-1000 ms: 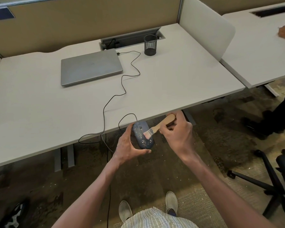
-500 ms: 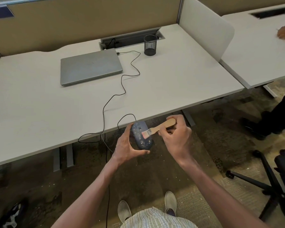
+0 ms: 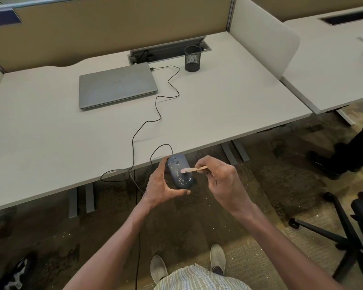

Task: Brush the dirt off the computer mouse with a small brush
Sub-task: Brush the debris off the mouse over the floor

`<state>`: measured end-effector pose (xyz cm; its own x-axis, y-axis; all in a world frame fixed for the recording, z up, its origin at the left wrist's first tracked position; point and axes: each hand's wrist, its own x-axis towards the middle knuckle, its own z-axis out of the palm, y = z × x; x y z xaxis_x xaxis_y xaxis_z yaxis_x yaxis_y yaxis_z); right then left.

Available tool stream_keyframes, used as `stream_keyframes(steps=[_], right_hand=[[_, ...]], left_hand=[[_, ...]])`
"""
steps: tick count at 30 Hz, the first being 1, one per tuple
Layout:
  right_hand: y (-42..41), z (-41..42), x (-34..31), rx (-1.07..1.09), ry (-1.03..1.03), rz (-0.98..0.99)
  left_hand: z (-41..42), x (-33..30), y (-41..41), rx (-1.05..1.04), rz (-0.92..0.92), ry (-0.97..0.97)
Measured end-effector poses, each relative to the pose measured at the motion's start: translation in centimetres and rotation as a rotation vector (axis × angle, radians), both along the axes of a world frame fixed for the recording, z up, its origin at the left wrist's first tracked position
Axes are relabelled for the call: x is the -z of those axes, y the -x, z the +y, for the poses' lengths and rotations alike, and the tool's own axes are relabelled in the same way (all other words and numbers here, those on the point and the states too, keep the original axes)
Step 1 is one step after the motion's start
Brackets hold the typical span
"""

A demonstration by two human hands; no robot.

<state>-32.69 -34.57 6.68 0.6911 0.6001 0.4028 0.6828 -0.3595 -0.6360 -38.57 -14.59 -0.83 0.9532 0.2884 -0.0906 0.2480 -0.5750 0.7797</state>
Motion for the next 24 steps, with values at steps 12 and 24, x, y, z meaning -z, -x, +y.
stream_keyframes(steps=[12,24], right_hand=[[0.7,-2.0,0.9,-0.108,0.099,0.002],[-1.1,-2.3,1.2,0.028,-0.039,0.038]], left_hand=[[0.5,0.5,0.2,-0.04,-0.038,-0.001],[1.0,0.6,0.2,-0.027,-0.065,0.007]])
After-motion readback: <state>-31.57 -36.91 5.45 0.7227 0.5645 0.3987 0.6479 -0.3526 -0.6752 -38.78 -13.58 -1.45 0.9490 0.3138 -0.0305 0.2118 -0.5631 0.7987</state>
